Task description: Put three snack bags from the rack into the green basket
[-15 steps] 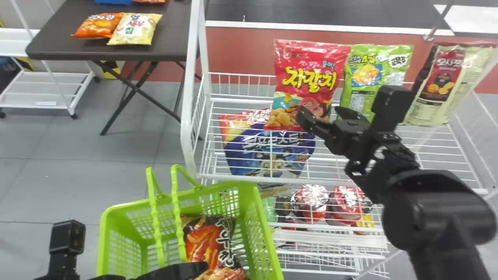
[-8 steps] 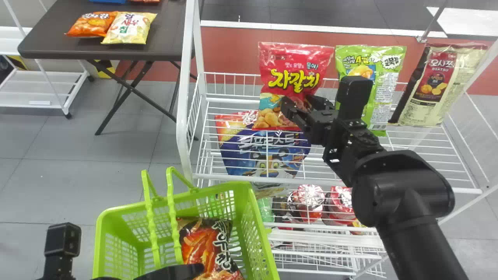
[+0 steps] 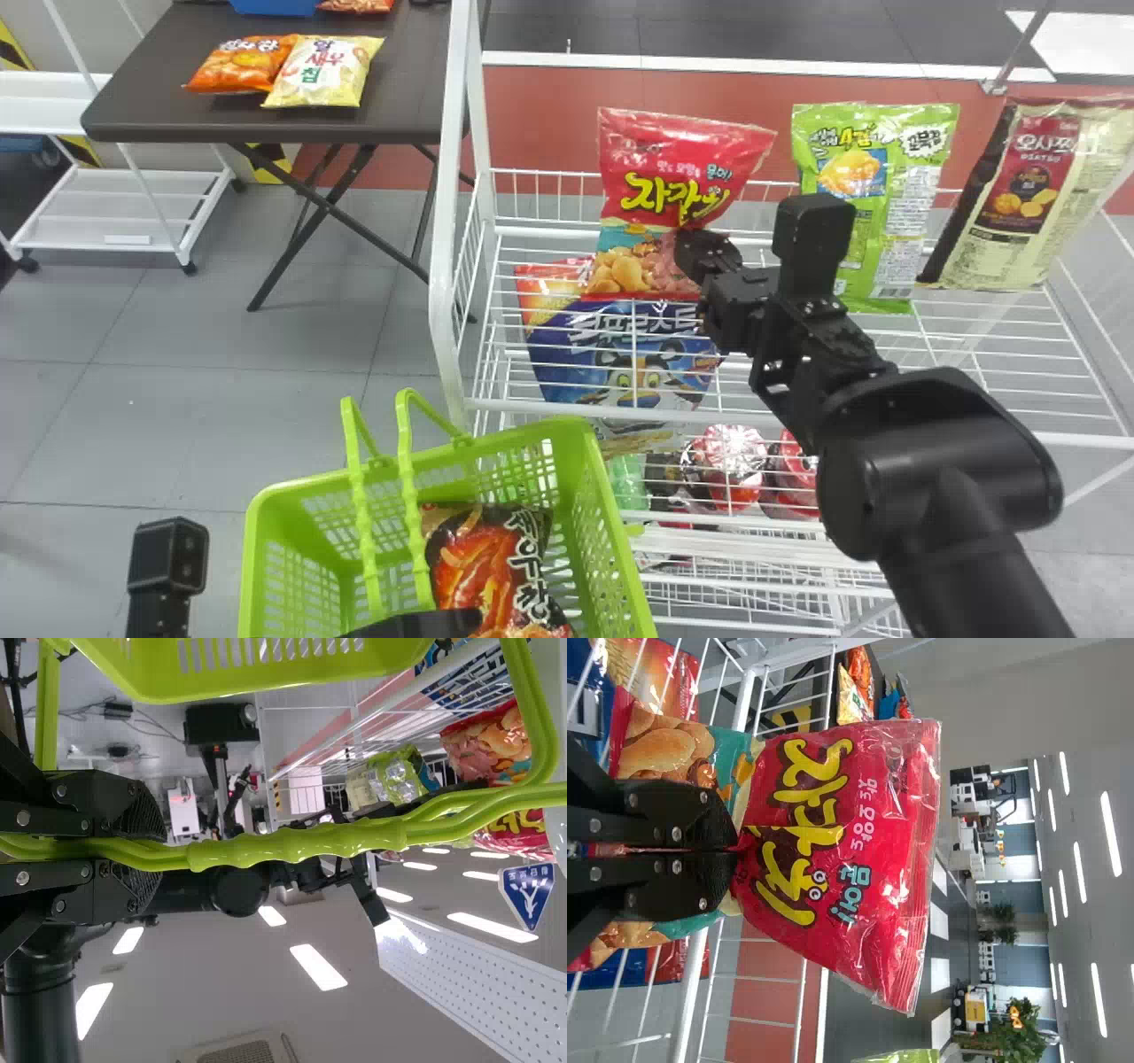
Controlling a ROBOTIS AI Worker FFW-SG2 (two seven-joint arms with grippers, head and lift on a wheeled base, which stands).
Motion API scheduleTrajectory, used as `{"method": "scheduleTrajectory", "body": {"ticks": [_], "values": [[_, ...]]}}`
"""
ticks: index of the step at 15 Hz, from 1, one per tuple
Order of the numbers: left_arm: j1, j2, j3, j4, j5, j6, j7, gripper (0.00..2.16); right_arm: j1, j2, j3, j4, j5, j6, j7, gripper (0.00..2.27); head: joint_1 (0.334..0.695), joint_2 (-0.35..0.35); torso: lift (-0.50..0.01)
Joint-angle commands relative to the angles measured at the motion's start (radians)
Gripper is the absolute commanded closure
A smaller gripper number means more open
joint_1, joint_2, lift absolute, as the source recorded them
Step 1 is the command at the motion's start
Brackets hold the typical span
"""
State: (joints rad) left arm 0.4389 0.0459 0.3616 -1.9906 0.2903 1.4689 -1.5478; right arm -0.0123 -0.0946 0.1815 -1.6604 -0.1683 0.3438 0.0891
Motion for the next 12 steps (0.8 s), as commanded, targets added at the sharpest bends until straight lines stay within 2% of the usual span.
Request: {"method": "scheduleTrajectory", "body": {"ticks": [1, 4, 6, 9, 12], "values": [[0.001, 0.000, 0.008, 0.001, 0.004, 0.000, 0.000, 2.15, 0.106, -0.007, -0.014, -0.179, -0.011, 0.036, 0.006, 2.25, 0.695, 0.009, 0.000], [0.000, -0.001, 0.008, 0.001, 0.006, 0.000, 0.002, 2.15, 0.245, -0.010, -0.036, -0.446, -0.053, 0.174, 0.052, 2.25, 0.695, 0.025, 0.000], [-0.006, -0.003, 0.003, 0.003, 0.006, 0.000, 0.005, 2.15, 0.331, -0.016, -0.039, -0.588, -0.111, 0.367, 0.084, 2.25, 0.695, 0.048, 0.000], [-0.012, -0.004, -0.003, 0.003, 0.004, 0.000, 0.011, 2.15, 0.391, -0.040, 0.000, -0.679, -0.166, 0.625, 0.098, 2.25, 0.695, 0.102, 0.000], [-0.017, -0.004, -0.007, 0.003, 0.001, 0.000, 0.017, 2.15, 0.403, -0.053, 0.073, -0.690, -0.226, 0.748, 0.098, 2.25, 0.695, 0.168, 0.000]]}}
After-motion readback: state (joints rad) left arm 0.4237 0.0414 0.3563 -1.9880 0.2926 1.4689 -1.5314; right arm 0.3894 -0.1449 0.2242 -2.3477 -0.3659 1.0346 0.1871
